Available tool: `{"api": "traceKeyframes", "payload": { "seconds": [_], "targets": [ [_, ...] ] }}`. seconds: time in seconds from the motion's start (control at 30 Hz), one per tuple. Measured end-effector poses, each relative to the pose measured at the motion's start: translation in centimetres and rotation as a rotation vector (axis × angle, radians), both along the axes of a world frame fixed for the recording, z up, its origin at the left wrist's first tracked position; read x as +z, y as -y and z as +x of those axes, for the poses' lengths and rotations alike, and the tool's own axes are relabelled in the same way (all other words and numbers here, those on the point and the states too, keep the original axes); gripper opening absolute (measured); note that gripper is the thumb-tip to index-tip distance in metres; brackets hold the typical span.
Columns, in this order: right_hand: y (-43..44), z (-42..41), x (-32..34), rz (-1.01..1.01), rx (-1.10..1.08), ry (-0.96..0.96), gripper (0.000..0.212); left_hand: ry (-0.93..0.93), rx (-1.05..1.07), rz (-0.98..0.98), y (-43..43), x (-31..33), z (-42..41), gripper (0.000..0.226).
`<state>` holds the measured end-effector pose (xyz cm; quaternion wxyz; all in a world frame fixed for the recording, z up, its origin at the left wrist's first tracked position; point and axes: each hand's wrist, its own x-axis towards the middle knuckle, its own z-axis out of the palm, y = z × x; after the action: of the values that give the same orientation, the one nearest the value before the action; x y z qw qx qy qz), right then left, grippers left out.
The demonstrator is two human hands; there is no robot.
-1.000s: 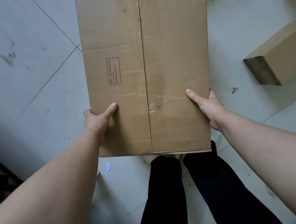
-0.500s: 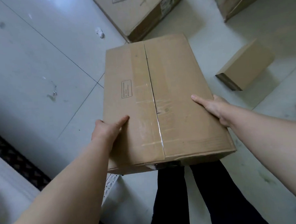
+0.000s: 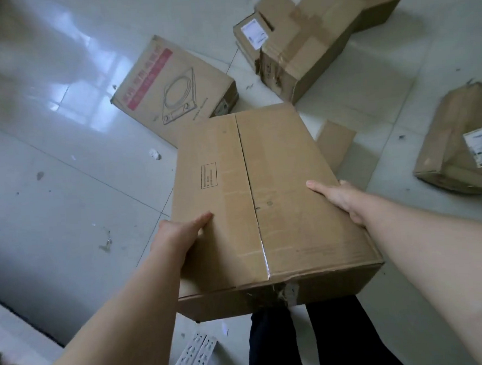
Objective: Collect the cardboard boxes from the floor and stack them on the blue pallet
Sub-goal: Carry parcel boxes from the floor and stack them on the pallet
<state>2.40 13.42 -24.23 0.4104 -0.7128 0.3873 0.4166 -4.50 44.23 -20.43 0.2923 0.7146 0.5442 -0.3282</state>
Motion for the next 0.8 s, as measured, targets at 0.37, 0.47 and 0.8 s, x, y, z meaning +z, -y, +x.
{"api": "traceKeyframes", "payload": {
  "seconds": [0.37, 0.47, 0.8],
  "targets": [
    [5.8, -6.8, 12.2, -0.020, -0.395, 0.154, 0.101, 0.278, -0.310, -0.132, 5.9, 10.3, 4.9, 0.101],
    [7.7, -10.5, 15.9, -0.032, -0.516, 0.216, 0.088, 0.287, -0.445, -0.136, 8.7, 12.8, 5.0, 0.112],
    [17.1, -20.8, 23.4, -0.109, -0.857, 0.284, 0.076, 0.370, -0.822, -0.260, 22.9, 18.9, 4.3, 0.102]
  ]
}}
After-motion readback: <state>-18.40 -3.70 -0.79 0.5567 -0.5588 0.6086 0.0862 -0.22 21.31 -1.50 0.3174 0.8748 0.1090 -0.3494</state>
